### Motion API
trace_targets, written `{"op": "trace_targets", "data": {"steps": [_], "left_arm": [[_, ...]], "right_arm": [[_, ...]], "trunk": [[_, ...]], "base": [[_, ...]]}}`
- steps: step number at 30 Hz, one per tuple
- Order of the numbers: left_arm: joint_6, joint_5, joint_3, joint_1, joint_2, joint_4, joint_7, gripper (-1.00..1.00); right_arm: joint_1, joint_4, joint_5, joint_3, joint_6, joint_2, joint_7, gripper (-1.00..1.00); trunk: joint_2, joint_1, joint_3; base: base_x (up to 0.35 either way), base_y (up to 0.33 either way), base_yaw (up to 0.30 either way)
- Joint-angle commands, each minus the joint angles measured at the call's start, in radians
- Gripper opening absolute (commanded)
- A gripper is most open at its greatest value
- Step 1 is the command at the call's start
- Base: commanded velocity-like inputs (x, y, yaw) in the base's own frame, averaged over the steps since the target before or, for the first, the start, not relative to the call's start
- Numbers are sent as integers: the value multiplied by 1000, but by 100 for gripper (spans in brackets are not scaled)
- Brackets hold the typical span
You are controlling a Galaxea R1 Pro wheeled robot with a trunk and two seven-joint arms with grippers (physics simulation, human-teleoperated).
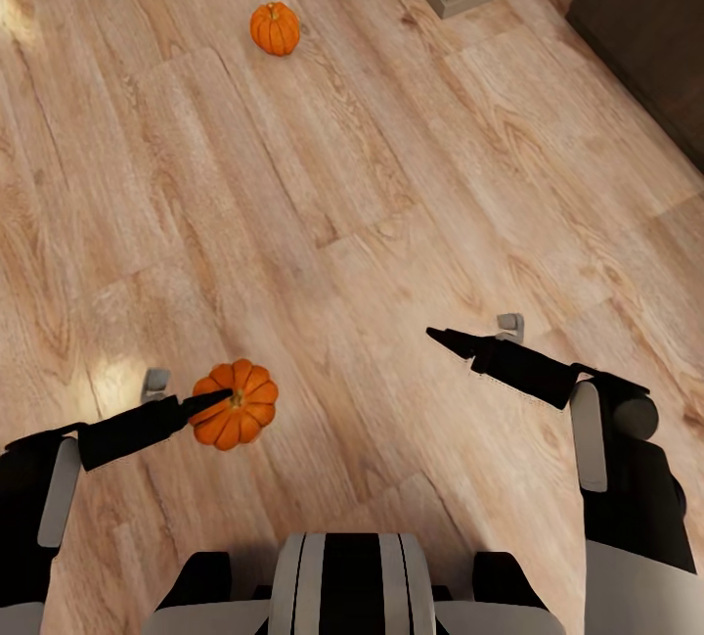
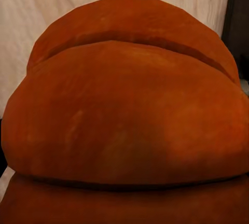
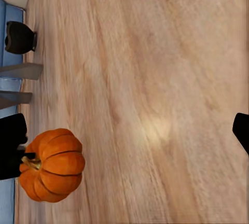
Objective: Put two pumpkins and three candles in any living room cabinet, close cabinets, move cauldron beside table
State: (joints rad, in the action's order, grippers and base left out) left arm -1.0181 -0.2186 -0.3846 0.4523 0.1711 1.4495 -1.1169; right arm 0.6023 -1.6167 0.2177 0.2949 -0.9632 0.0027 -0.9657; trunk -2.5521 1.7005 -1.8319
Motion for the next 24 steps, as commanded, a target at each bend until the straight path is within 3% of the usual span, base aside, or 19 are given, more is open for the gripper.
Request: {"op": "trace_targets", "data": {"steps": [1,4,6,12,16,19,24], "left_arm": [[-7,-2,-3,-1,0,4,-1,-100],[-13,-2,-30,-2,0,7,1,-100],[-21,1,-63,-3,-15,11,3,-100],[-29,-3,-90,-3,-40,28,63,-100],[-29,-6,-102,-6,-65,50,73,-100],[-29,-10,-135,-24,-89,66,74,-100],[-29,-14,-187,-43,-124,76,75,-100]], "right_arm": [[1,0,-1,3,-4,0,-5,100],[1,0,0,4,-5,0,-6,100],[1,0,0,3,-5,0,-6,100],[1,0,0,1,-10,1,-5,100],[6,0,-1,4,-84,1,-2,100],[3,2,-16,4,-84,-3,4,100],[-26,2,-73,6,-84,-16,70,100]], "trunk": [[0,0,0],[0,0,3],[0,-1,14],[2,-3,43],[3,-5,59],[3,-6,70],[5,-9,90]], "base": [[207,6,0],[102,3,0],[28,1,0],[8,0,14],[1,0,3],[0,0,0],[0,0,0]]}}
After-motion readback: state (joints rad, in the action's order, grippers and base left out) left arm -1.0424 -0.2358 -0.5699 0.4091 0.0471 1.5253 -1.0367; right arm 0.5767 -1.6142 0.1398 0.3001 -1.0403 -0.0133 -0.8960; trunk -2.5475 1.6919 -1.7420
